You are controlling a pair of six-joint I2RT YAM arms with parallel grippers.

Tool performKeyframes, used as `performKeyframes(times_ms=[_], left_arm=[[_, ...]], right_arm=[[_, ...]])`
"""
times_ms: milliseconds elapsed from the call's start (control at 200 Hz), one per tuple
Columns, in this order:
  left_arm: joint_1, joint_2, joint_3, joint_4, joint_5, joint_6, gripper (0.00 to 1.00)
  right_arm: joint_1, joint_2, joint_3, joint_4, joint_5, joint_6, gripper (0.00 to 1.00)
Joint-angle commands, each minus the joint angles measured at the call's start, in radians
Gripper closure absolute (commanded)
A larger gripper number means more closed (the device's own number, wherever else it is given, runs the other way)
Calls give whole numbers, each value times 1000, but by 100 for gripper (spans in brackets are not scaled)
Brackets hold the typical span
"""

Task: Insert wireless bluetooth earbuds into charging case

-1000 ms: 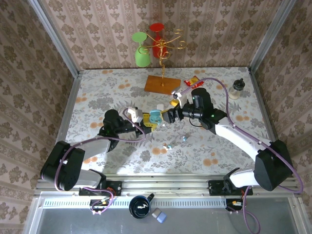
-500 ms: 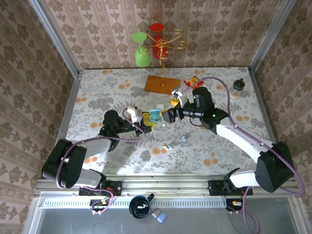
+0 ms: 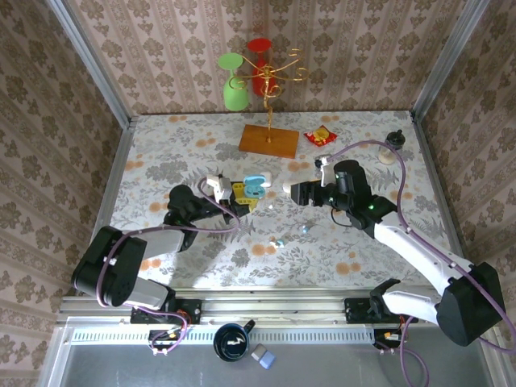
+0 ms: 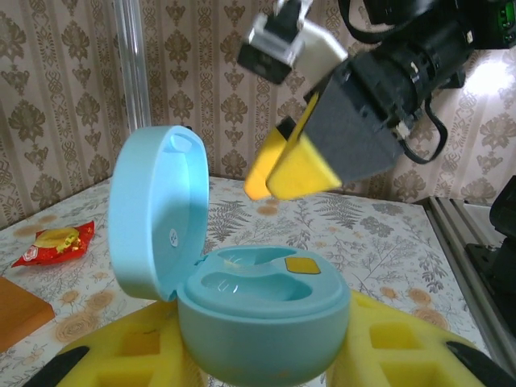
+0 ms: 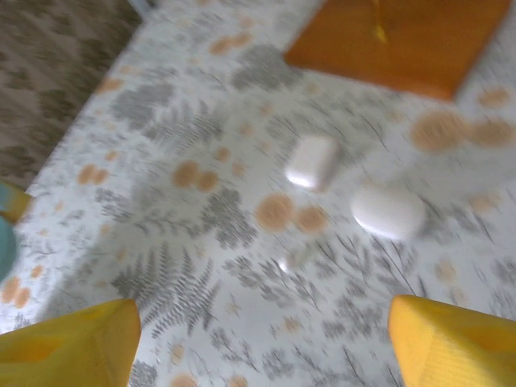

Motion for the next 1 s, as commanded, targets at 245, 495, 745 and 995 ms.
performKeyframes(times_ms=[245,495,745,995], left_arm=[[45,15,-10,67,-27,-15,70],[73,-11,-35,65,-27,-16,70],[75,-31,-43,40,-18,-16,71],[76,-35,-34,10,-15,-14,71]], right_arm=[[44,218,-10,-165,-102,127,35],[94,454,87,-174,-304,-32,43],[94,577,150,-183,-414,-113,50],[94,651,146,-189,-503,-159,52]])
